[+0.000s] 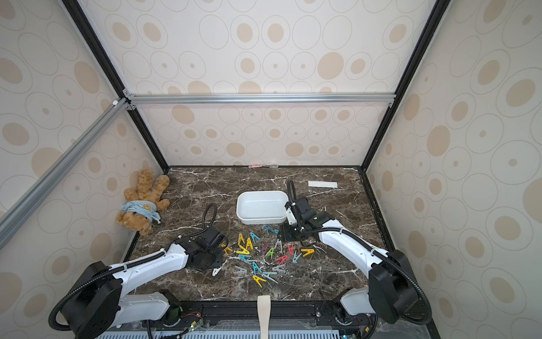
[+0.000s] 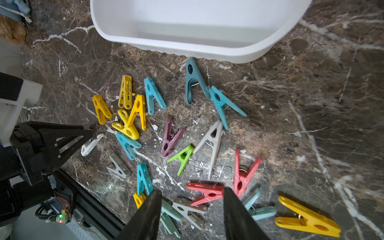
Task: Put the clothespins into the storage box
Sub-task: Pick up the clothespin from the center of the board.
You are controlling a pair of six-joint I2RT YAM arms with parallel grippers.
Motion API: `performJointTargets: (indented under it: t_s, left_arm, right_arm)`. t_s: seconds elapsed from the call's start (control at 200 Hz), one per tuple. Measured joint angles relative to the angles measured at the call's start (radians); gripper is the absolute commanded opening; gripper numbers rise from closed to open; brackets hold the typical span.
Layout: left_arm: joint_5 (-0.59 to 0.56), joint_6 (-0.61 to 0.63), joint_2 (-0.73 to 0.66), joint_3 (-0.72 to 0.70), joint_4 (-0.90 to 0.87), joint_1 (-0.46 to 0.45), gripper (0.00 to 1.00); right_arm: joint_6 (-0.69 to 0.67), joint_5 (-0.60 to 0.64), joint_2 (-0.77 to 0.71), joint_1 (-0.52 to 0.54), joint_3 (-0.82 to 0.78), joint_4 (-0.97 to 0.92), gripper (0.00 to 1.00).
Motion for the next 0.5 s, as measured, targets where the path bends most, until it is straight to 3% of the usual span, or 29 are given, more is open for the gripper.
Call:
performJointTargets:
  t_s: [0.255,0.385,0.5]
  left_arm:
    - [0.004,-0.004,0.027,-0.005,0.055,0.0,0.26]
    - [0.003,-0.004,0.034,-0.005,0.069,0.0,0.17]
    - [0.003,-0.004,0.035,-0.004,0.071,0.001,0.2]
  right_arm:
    - [0.0,-0.001,0.0,0.0,0.0,0.01,0.5]
    - [0.0,0.0,0.0,0.0,0.0,0.012,0.5]
    - [0.0,0.0,0.0,0.0,0.0,0.011,0.5]
